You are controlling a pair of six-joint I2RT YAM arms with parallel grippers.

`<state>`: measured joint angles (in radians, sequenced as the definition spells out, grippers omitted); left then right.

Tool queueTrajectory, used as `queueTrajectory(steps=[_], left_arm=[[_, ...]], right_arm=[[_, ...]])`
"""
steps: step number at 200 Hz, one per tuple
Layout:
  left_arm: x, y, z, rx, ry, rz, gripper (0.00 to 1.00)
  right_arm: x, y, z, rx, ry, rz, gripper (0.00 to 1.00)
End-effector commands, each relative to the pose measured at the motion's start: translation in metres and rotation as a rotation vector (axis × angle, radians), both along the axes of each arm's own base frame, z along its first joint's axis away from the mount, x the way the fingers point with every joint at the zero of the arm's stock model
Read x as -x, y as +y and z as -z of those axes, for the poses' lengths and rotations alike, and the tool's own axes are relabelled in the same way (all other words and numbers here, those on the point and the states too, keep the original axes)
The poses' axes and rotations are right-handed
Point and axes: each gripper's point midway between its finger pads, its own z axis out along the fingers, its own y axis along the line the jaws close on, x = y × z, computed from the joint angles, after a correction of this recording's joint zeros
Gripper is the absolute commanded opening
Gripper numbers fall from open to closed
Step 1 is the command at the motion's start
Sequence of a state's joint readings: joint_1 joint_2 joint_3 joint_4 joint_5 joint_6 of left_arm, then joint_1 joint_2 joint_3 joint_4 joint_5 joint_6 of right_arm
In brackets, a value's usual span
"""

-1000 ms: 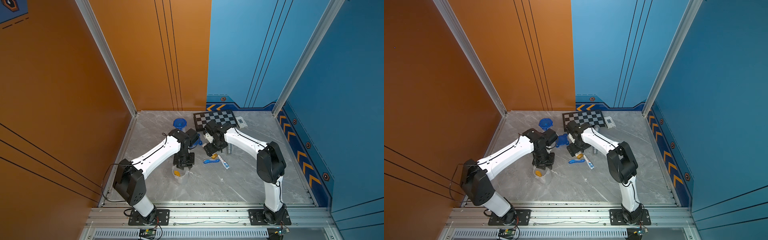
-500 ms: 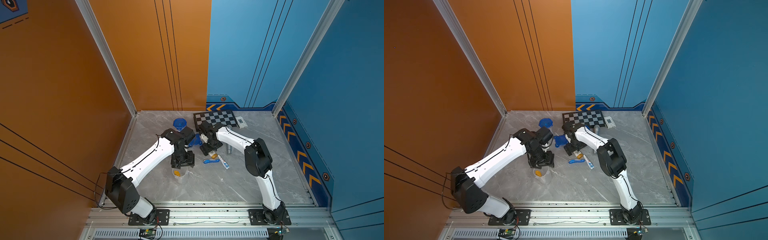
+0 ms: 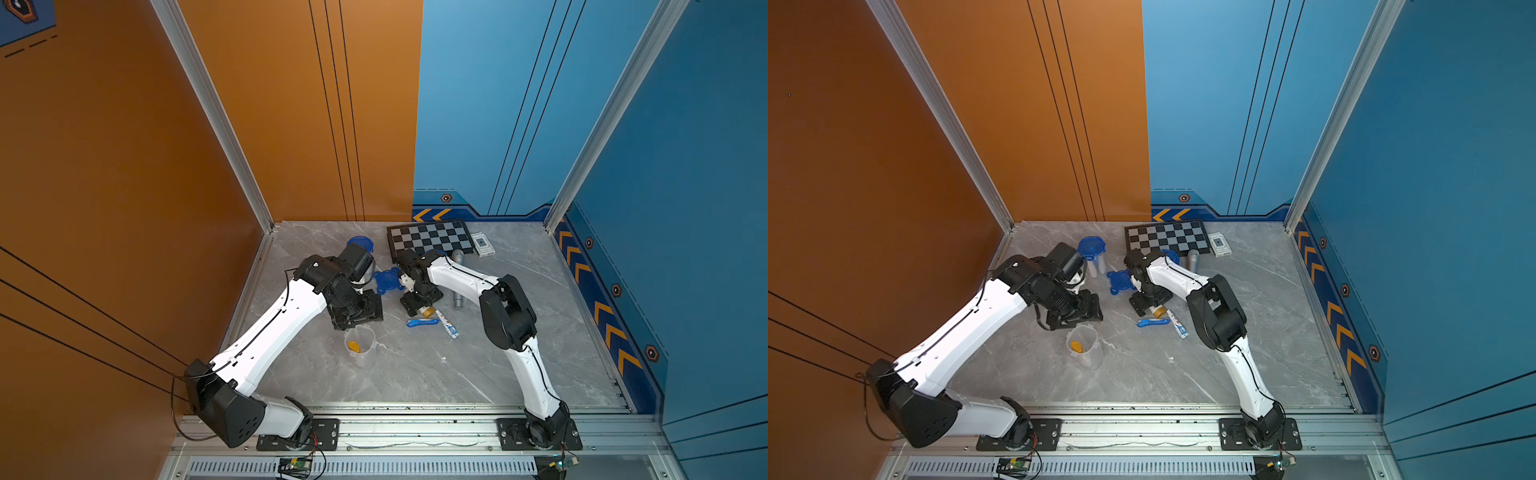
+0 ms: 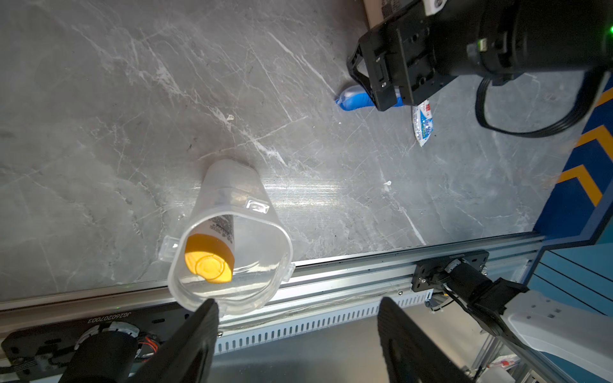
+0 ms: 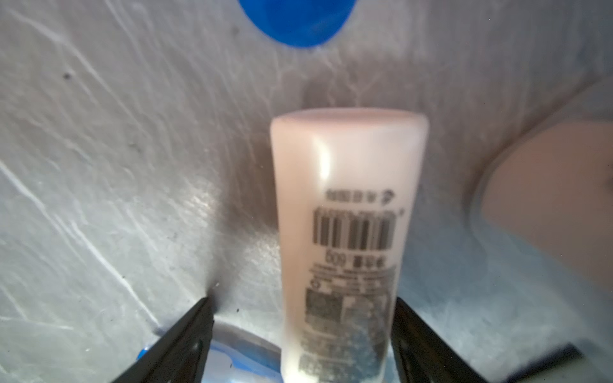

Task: Pack away toiletry kits
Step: Pick up the toiletry item from the center of the board.

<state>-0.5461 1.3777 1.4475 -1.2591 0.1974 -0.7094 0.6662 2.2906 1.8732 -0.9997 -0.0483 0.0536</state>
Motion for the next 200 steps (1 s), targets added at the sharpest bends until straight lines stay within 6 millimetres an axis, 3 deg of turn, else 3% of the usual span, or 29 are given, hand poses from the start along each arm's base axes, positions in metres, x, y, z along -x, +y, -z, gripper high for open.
queueTrajectory(steps=[1,65,74,127,160,165,200], left_arm=[[0.001,0.004,-0.016,0.071,-0.035,-0.046,0.77],[0.004,0.028,-0.018,0.118,-0.046,-0.142,0.76],[0.004,0.03,-0.019,0.123,-0.05,-0.149,0.76],[0.0,0.039,-0.015,0.173,-0.065,-0.195,0.76],[-0.013,0.044,-0.012,0.236,-0.077,-0.228,0.81],[-0.016,0.044,-0.013,0.245,-0.081,-0.232,0.83],[-0.035,0.032,-0.022,0.334,-0.106,-0.205,0.95]], right_arm=[[0.004,0.009,0.007,-0.03,0.023,-0.016,0.76],[0.012,0.015,0.009,-0.038,0.011,-0.059,0.51],[0.022,0.026,0.008,-0.044,0.005,-0.092,0.49],[0.023,0.031,-0.012,-0.106,-0.07,-0.135,0.33],[0.018,0.035,-0.045,-0.204,-0.126,-0.141,0.29],[0.019,0.036,-0.062,-0.233,-0.152,-0.151,0.28],[0.044,0.045,-0.123,-0.378,-0.212,-0.255,0.28]])
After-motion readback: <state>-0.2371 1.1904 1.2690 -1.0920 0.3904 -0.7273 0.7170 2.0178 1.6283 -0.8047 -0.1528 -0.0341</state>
